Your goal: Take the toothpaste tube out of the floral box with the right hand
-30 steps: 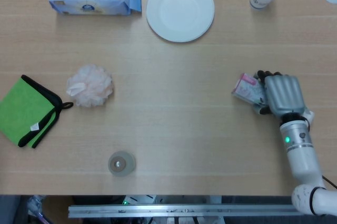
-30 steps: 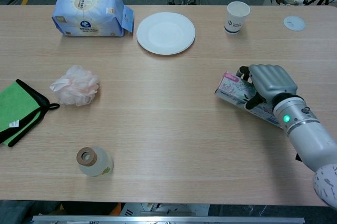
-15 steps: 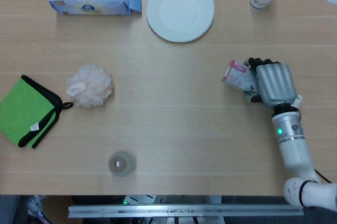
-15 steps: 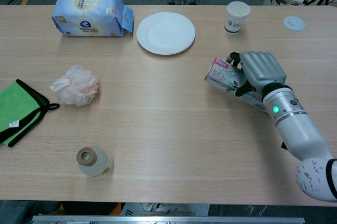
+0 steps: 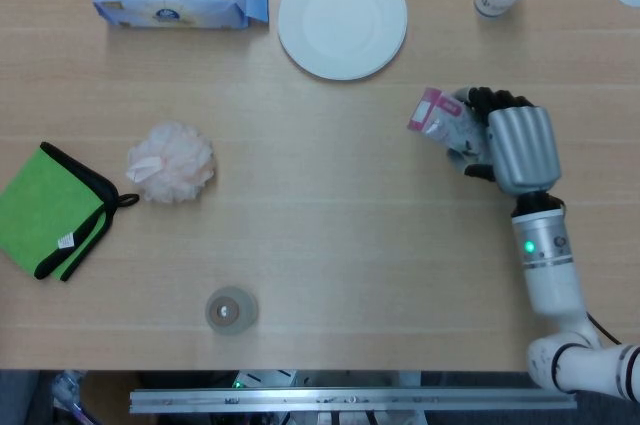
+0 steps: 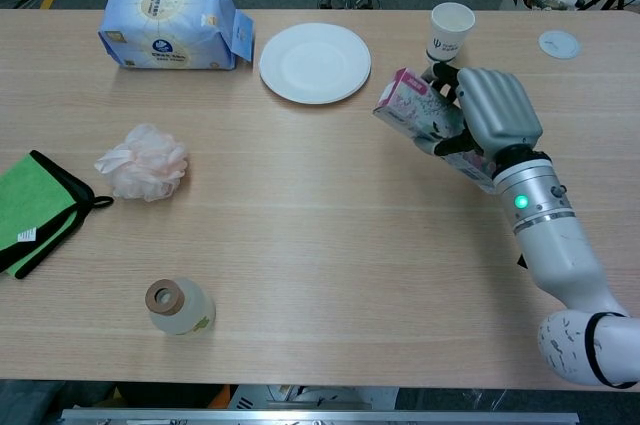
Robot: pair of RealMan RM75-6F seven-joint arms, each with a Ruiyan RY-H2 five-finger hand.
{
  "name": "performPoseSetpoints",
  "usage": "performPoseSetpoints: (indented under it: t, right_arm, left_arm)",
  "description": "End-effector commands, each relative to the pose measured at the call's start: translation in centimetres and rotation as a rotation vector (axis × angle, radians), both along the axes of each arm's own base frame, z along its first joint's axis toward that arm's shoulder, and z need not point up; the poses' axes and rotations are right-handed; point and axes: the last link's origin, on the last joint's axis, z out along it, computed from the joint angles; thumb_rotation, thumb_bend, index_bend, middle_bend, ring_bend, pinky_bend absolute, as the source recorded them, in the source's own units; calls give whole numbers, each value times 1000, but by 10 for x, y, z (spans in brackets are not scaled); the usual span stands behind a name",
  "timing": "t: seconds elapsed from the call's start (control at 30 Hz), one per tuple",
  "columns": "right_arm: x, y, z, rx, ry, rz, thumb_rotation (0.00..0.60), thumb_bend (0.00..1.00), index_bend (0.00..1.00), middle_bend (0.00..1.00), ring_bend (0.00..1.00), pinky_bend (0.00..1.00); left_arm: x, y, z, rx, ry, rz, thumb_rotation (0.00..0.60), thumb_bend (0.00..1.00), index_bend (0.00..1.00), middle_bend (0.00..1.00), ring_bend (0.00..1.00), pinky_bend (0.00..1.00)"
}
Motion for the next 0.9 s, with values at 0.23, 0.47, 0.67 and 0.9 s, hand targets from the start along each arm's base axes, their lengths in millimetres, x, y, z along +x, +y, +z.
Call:
performPoseSetpoints:
  t: [0.23, 0.47, 0.67, 0.9]
  right_arm:
    - [7, -7, 6, -84, -94, 53, 600, 237, 411, 474, 428, 532]
    - [13, -13, 15, -142, -134, 99, 600, 238, 411, 474, 428, 532]
    - [18, -15, 25, -176, -168, 118, 600, 237, 411, 474, 428, 532]
    - [14, -11, 24, -85, -128, 109, 600, 211, 410, 459, 416, 530]
  left_arm:
    - [1, 1, 0, -4, 2, -6, 600, 10, 425, 381, 344, 569]
    - [6, 3, 0, -4, 9, -23, 600, 10, 425, 381, 344, 569]
    - [10, 5, -1, -10, 13, -31, 600, 10, 425, 381, 344, 569]
    - [13, 7, -1, -13, 18, -39, 600, 10, 425, 381, 344, 569]
